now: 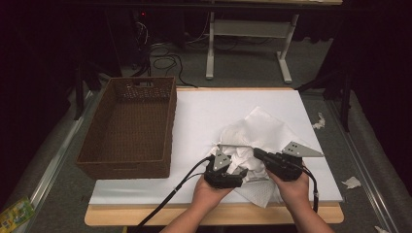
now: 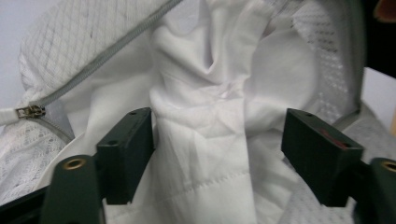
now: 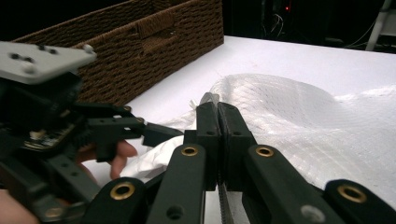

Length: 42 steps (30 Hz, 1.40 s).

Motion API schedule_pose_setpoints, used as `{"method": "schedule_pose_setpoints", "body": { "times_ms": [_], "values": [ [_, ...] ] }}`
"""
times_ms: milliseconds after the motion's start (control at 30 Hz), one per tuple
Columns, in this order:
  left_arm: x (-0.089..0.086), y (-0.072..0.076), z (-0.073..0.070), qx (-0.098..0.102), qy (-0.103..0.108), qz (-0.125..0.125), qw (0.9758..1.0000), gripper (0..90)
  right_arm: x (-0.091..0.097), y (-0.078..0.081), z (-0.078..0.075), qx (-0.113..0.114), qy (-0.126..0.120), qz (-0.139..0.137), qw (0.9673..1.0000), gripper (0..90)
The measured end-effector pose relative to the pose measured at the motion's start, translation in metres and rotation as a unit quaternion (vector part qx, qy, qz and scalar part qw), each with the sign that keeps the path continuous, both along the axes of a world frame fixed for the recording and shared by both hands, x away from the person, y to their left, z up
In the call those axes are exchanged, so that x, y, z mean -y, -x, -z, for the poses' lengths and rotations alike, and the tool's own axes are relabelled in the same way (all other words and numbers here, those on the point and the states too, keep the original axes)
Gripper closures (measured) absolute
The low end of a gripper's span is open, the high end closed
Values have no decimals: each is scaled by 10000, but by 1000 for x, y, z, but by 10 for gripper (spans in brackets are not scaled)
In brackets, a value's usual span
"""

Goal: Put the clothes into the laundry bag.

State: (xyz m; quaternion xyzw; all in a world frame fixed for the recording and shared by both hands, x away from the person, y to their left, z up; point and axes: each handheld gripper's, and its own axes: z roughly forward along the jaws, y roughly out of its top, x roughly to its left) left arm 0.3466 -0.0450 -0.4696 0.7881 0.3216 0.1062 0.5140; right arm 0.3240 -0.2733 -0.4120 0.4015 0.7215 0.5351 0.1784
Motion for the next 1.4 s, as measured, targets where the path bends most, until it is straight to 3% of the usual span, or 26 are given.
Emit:
{"method": "schedule_pose_setpoints", "body": {
  "times_ms": [67,167,300,400,467,600,767,1000,1400],
  "values": [
    [3,-4,5,-118,-97,-10,9999,324,-1,1,0,-11,15,10,10000,887],
    [5,-5,10,-119,-357,-140,9992,436,0,0,2,-15,34,4,10000,888],
    [6,-6,10,-204,-377,-166,9989,652,0,-1,4,-38,59,-5,10000,888],
    [5,-6,10,-216,-321,-174,9991,745,0,0,4,-33,83,-10,10000,888],
    [2,-4,11,-148,-174,-252,9994,797,0,0,3,-36,75,13,10000,888],
    [-1,-3,11,-61,-29,-243,9997,822,2,1,4,-42,35,10,10000,888],
    [-2,-1,10,10,-22,-175,9998,836,4,-1,9,-124,13,29,9999,889],
    [-9,-3,11,-120,358,-183,9991,836,5,-3,9,-106,14,-43,9999,889],
    [-8,8,9,331,373,-112,9987,841,3,5,1,51,126,2,9999,890]
  ]
}}
